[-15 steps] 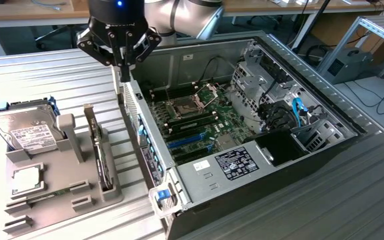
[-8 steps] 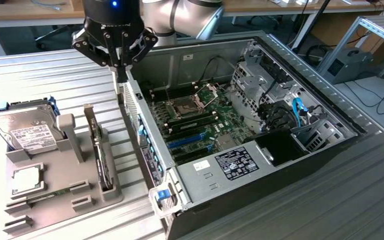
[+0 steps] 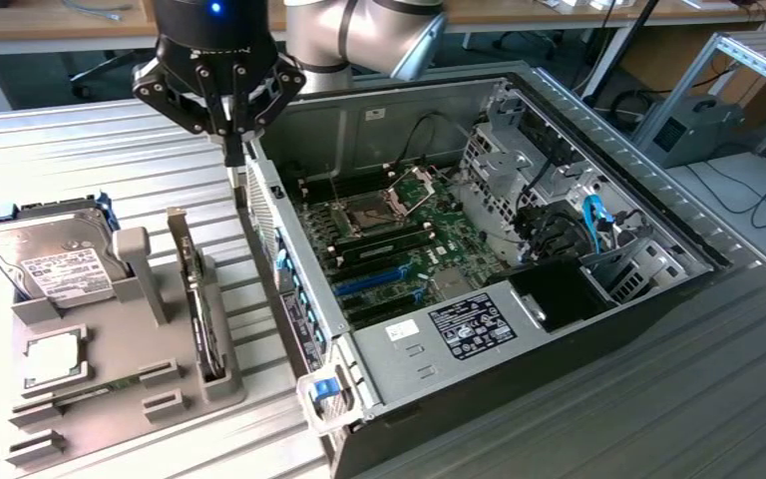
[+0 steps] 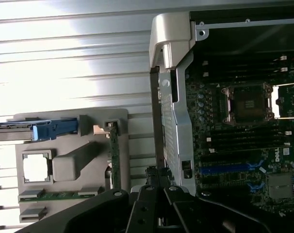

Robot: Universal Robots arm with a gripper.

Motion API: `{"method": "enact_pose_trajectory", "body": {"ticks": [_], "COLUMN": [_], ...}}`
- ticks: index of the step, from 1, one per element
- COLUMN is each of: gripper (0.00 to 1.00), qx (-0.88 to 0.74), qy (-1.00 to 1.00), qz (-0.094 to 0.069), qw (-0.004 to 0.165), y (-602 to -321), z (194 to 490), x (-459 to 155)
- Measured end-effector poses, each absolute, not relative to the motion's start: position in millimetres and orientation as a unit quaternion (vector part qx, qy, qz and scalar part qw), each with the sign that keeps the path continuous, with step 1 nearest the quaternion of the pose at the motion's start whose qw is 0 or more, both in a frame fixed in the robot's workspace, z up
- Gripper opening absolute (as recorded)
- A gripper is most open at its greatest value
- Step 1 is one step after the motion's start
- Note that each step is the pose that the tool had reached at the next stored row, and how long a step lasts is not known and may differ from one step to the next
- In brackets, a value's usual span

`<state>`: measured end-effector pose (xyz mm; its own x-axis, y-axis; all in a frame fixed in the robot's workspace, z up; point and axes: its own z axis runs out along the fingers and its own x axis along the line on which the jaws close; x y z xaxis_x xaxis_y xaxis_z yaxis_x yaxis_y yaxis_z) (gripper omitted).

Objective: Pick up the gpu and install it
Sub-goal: 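Reach for the gpu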

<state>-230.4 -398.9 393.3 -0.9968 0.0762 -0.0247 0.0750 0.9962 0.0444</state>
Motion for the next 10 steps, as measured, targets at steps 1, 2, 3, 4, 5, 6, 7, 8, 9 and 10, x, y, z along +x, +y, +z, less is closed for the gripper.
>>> {"method": "enact_pose_trajectory", "body": {"ticks": [1, 2, 3, 4, 5, 6, 7, 8, 9, 10], "gripper": [0.11, 0.11, 0.11, 0.11, 0.11, 0.11, 0.11, 0.11, 0.11, 0.11], "qx": [0.038, 0.038, 0.038, 0.038, 0.038, 0.038, 0.038, 0.038, 0.038, 0.038], "qy": [0.999, 0.999, 0.999, 0.999, 0.999, 0.999, 0.999, 0.999, 0.999, 0.999], "qz": [0.022, 0.022, 0.022, 0.022, 0.022, 0.022, 0.022, 0.022, 0.022, 0.022], "qw": [0.013, 0.013, 0.013, 0.013, 0.013, 0.013, 0.013, 0.013, 0.013, 0.013], "y": [-398.9, -398.9, -398.9, -399.0, -398.9, -398.9, -399.0, -398.9, -398.9, -398.9], "z": [393.3, 393.3, 393.3, 393.3, 393.3, 393.3, 393.3, 393.3, 393.3, 393.3], "x": [-231.1, -232.1, -232.8, -234.1, -235.2, -236.7, -237.9, -238.9, -239.7, -240.6]}}
